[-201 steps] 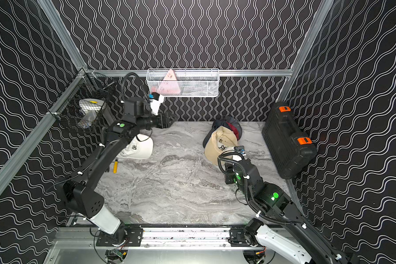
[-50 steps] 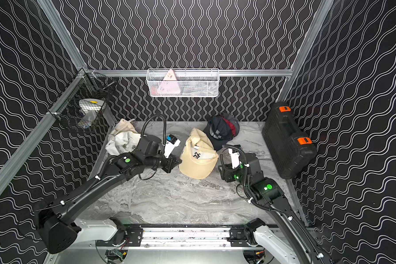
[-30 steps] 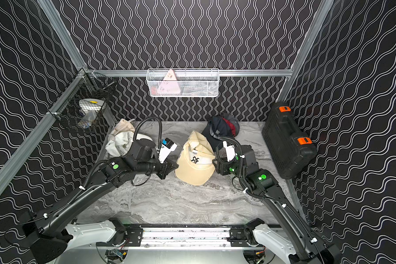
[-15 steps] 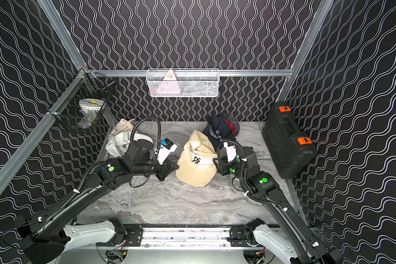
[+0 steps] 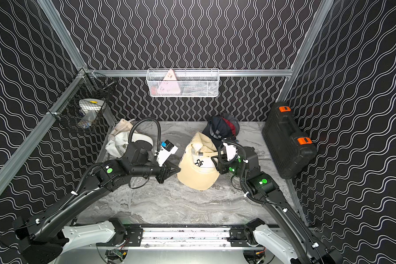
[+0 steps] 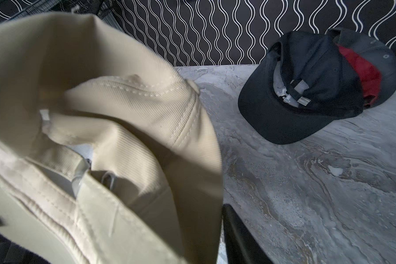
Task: Open the adjustable buckle of the baseball cap
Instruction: Pick up the baseball cap.
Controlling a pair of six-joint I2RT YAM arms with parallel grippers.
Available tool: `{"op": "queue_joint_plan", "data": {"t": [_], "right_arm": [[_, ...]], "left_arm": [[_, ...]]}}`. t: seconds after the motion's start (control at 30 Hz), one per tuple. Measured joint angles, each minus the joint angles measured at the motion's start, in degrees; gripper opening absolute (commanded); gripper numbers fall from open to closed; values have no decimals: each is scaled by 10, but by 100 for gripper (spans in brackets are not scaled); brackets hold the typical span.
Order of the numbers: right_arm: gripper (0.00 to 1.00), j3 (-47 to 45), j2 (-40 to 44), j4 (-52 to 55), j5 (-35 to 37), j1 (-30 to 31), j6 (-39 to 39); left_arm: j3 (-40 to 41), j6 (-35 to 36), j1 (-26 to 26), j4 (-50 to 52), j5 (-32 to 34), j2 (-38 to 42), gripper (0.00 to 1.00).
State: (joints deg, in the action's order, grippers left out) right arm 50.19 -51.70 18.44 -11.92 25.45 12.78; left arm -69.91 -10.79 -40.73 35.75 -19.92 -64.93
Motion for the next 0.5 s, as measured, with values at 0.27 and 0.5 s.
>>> {"op": "queue_joint_plan", "data": {"t": [0.27,0.5], "right_arm": [[47,-4,6,-14,-6,0,7],[46,2,0,-30,-18,0,14]], "left_arm": [[11,0,-5,-2,-13,0,0],[18,0,-14,-3,-13,0,0]]}}
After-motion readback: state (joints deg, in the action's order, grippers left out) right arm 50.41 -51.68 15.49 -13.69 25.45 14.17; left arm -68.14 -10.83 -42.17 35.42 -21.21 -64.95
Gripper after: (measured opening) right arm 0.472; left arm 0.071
